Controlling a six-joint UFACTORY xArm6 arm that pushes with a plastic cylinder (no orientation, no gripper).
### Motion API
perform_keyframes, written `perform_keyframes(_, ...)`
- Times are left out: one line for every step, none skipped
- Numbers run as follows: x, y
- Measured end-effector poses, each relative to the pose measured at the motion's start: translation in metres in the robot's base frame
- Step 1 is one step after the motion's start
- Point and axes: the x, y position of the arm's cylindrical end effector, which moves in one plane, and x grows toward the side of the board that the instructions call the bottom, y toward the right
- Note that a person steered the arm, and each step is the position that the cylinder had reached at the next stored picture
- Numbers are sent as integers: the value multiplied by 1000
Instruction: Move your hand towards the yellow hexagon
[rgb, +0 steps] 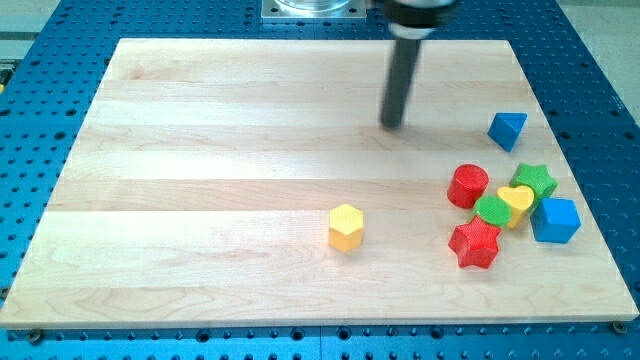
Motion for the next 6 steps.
perform_keyframes(14,-68)
perform_keyframes(62,-111)
perform_keyframes(108,-117)
perform_keyframes(137,-117)
perform_keyframes(217,-117)
perform_keyframes(223,-112)
